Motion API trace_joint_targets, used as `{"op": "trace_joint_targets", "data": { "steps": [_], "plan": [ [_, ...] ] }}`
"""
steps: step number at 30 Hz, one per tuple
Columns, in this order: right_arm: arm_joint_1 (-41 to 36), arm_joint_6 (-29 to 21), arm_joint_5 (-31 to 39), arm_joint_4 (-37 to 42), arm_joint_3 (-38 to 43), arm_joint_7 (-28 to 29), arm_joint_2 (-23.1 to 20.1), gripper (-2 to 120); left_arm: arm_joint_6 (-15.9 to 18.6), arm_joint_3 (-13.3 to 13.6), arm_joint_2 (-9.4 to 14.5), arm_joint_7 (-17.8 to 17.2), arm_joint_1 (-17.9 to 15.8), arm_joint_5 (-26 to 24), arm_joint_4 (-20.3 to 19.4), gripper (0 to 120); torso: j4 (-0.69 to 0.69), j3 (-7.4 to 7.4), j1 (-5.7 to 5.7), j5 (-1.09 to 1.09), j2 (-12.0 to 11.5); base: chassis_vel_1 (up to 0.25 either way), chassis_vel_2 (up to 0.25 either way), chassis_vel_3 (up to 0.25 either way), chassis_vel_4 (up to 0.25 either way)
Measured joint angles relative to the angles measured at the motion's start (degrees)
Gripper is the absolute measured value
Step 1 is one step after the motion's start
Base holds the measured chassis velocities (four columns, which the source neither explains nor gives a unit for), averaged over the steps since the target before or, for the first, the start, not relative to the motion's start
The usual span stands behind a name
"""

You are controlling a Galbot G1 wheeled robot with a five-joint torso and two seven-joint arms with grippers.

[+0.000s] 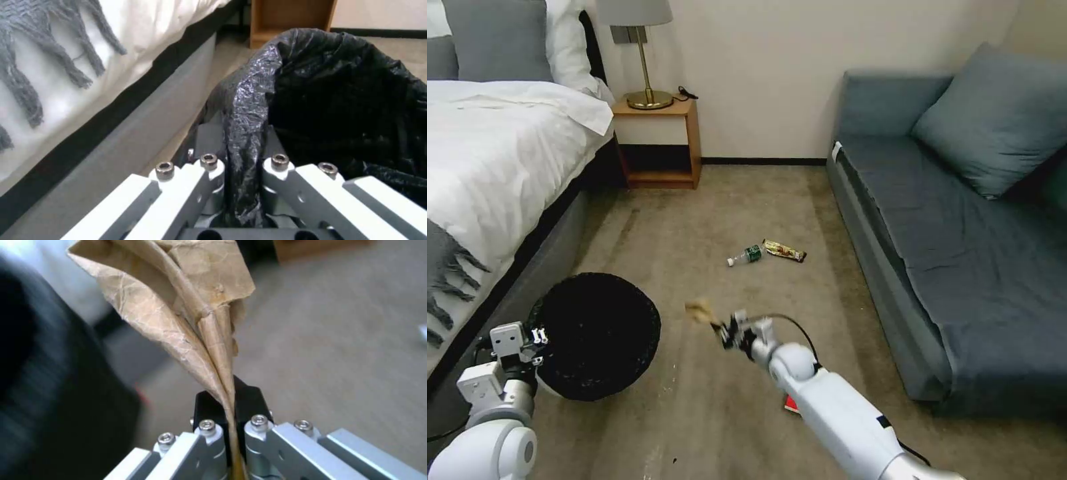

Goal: Pick up the trash bin, then pick up the garbage on the floor and place it into the trash bin.

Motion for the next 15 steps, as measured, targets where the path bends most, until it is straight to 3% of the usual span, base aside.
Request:
{"op": "trace_joint_targets", "data": {
  "steps": [4, 5, 11, 15],
  "plan": [
    [-0.1, -0.5, 8.5, 6.5, -0.9, 1.3, 0.9, 0, 0.1, 0.7, -0.2, 0.3, -0.3, 0.3, -0.2, 4, -0.01, 0.00, 0.00, -0.01, 0.0, 0.000, 0.000, 0.000, 0.000],
    [-0.5, -1.2, 13.8, 9.2, -1.7, 1.0, 1.1, 0, 0.1, 0.9, -0.2, 0.3, -0.5, 0.4, -0.2, 4, -0.01, 0.00, 0.00, 0.00, 0.0, 0.000, 0.000, 0.000, 0.000],
    [-1.8, -4.7, 25.1, 15.2, -5.1, -1.0, 1.9, 0, 0.1, 1.2, -0.3, 0.7, -0.9, 0.4, 0.3, 4, -0.01, 0.00, 0.00, -0.01, 0.0, 0.000, 0.000, 0.000, 0.000],
    [-1.8, -5.8, 27.8, 12.9, -8.4, -9.6, 4.4, 0, 0.2, 1.5, -0.4, 1.1, -1.0, 0.0, 0.5, 4, -0.01, 0.00, 0.00, -0.01, 0.0, 0.000, 0.000, 0.000, 0.000]
  ]
}}
